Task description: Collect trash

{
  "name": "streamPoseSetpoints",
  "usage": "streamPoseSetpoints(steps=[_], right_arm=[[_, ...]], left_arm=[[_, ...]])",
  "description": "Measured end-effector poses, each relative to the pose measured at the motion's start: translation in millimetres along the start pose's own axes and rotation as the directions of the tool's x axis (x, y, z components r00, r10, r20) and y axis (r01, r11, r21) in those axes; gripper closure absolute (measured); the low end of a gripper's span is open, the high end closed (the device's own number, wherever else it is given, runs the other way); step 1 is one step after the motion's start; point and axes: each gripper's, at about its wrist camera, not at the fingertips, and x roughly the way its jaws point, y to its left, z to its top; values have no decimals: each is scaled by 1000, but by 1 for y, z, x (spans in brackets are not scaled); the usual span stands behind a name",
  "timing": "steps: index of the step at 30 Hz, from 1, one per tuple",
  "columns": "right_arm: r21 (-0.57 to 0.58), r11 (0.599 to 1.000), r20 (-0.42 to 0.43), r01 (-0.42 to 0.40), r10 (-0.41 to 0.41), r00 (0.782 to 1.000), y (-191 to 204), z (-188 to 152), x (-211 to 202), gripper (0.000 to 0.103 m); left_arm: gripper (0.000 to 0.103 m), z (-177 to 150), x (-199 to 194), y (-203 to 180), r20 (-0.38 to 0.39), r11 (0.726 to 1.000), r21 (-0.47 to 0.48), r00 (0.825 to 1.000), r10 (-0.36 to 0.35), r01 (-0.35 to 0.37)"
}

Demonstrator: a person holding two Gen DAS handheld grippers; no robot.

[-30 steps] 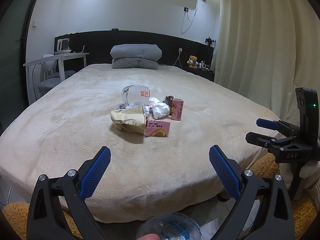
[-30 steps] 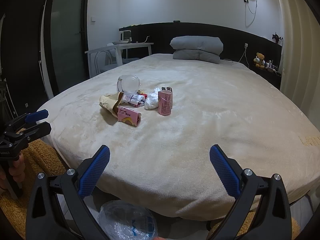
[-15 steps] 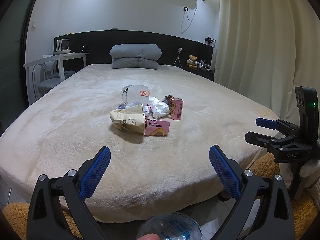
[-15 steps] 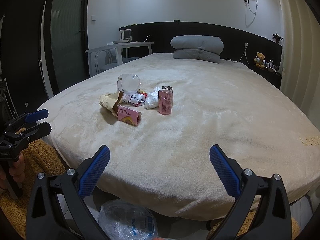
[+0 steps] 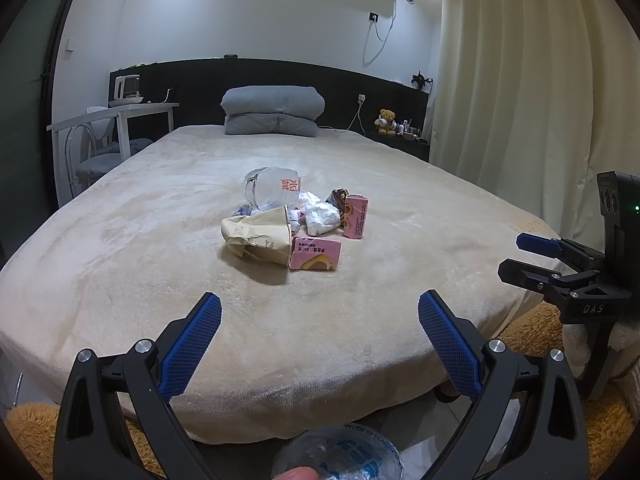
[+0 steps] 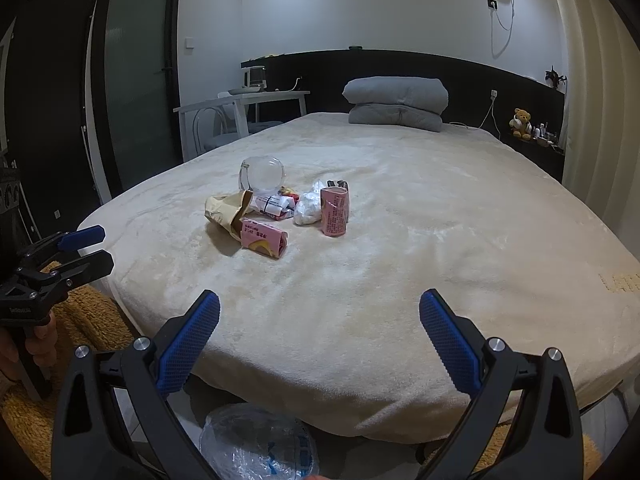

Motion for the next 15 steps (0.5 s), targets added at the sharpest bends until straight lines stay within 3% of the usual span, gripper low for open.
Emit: streamPoseSetpoints(steps=[11,15], right_arm=[[39,999,-8,-18,18,1000,-9,6,-2,4],[63,998,28,-5,3,1000,-14,12,-6,4]], left_arm=[[6,2,2,4,-14,1000,-9,1000,-9,9],[6,6,8,7,-36,1000,-11,999,-18,17]])
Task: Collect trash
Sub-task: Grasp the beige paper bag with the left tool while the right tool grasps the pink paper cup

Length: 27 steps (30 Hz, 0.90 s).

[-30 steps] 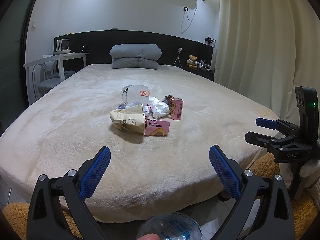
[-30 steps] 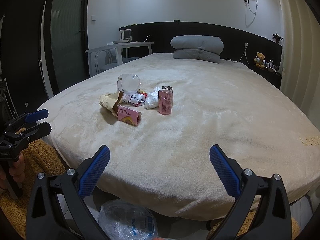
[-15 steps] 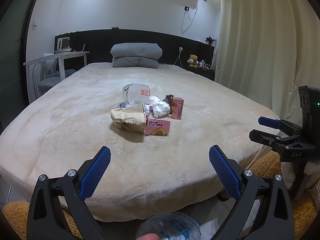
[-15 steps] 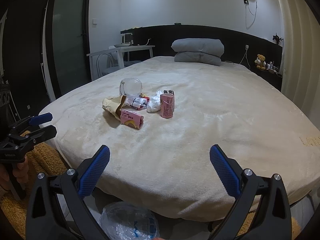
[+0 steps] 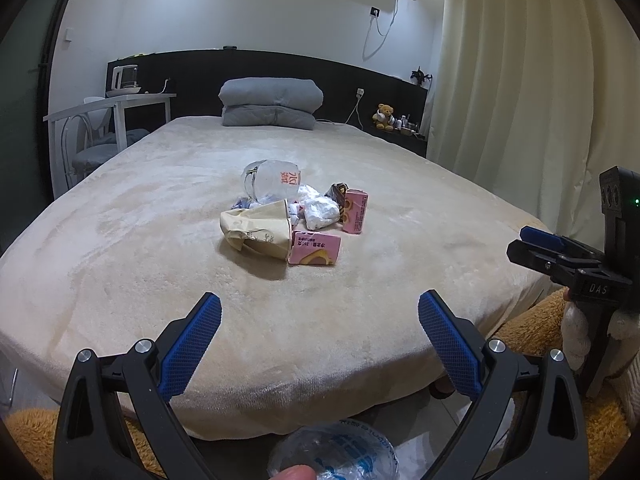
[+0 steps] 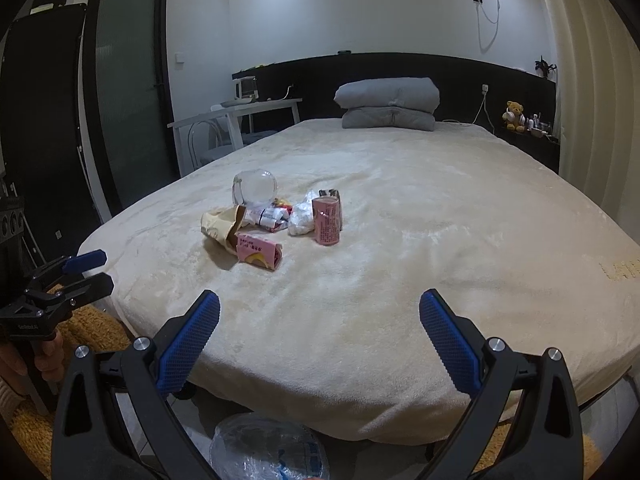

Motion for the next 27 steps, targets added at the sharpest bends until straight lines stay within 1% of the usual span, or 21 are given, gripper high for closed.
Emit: streamPoseSetpoints(steps=[4,7,12,18,22,25,27], right_arm=[[22,1000,-14,-15,15,1000,-7,11,10,4],[41,998,-24,-43,44,999,-12,21,20,4],[15,998,-57,-55,56,997,-12,39,50,4],[23,995,-111,-93,95,989,-19,57,89,4],[34,994,-139,-107,110,984,-25,68,115,4],[50,992,-163,-117,123,979,-31,74,136,4],[50,991,-181,-121,128,975,-33,77,149,4]], left_arm=[[6,10,12,8,-24,1000,-13,1000,7,-7],[6,20,21,14,-34,1000,-27,999,14,-14],[6,38,41,22,-53,999,-17,998,37,-38],[6,52,72,38,-120,998,-46,992,27,-33],[6,59,94,49,-157,998,-50,987,31,-39],[6,62,118,53,-202,999,-17,979,24,-28],[6,64,131,57,-225,999,3,973,44,-45]])
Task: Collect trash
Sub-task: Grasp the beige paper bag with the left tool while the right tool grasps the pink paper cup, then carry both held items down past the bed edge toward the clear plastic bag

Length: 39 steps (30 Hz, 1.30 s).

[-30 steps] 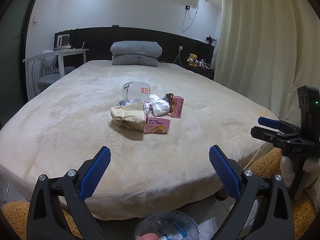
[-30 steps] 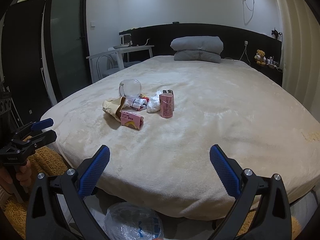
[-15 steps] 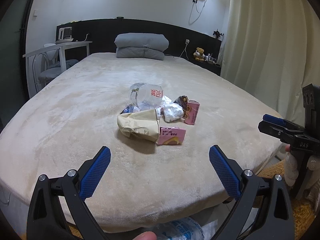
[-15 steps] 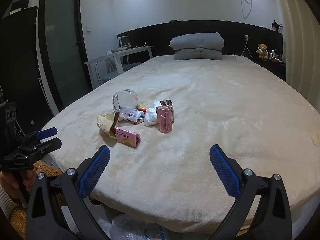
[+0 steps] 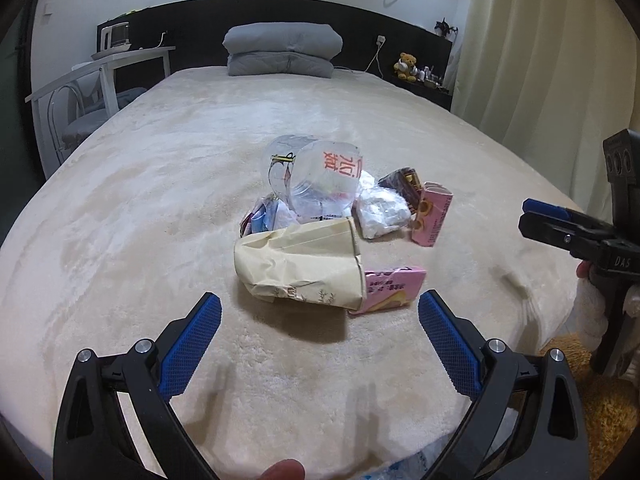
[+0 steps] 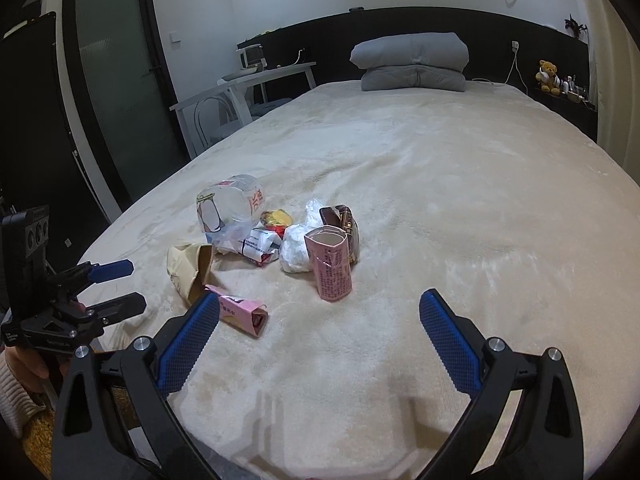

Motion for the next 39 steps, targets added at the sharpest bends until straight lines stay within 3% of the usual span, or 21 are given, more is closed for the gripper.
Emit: streamPoseSetpoints(steps=[7,16,18,22,26,27,39], right_arm=[[-45,999,-62,0,-3,998,-4,12,44,5],[-20,999,-128,-26,23,992,-15,22,84,23],[-19,999,-136,-31,28,990,-16,24,90,23],[-29,999,-165,-41,36,986,-16,24,100,37],[-42,999,-165,-34,27,986,-13,24,100,62],[-45,998,-158,-33,26,987,-12,24,99,65],[-30,999,-108,-23,20,994,-13,24,77,67]], left_arm=[[6,16,29,13,-36,1000,4,999,3,-2],[6,27,52,18,-60,998,56,998,2,1],[6,28,56,21,-79,998,46,996,-29,33],[6,27,63,21,-96,997,43,993,-65,70],[8,27,65,17,-103,996,44,992,-79,84],[16,27,64,16,-98,995,47,992,-78,83],[19,33,48,24,-49,997,32,996,-70,72]])
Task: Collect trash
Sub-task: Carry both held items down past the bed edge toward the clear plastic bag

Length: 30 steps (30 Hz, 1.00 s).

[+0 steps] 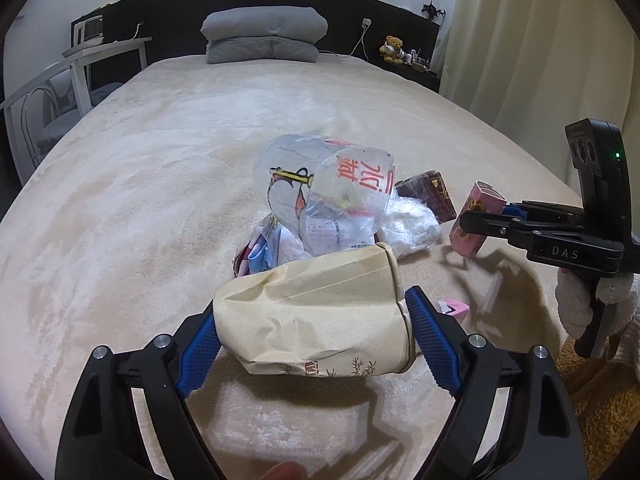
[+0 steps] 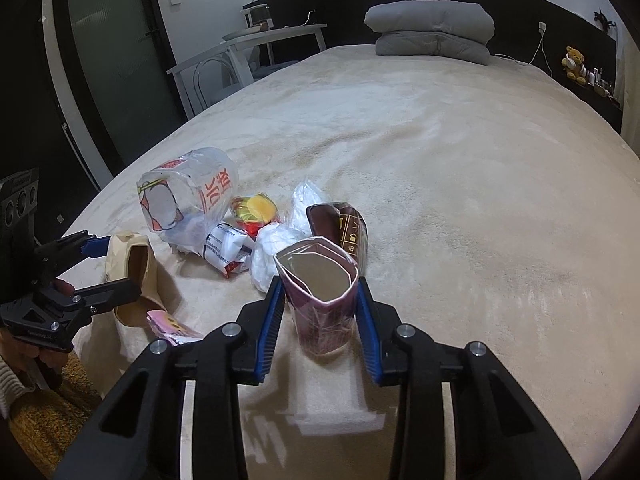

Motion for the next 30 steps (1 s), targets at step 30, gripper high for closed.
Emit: streamPoseSetpoints(steps=[30], right_arm=[[78,996,135,-34,23,991,28,-44,-93,67]], left_arm=[[19,-35,-85,-31,185,996,-52,981,-66,77]])
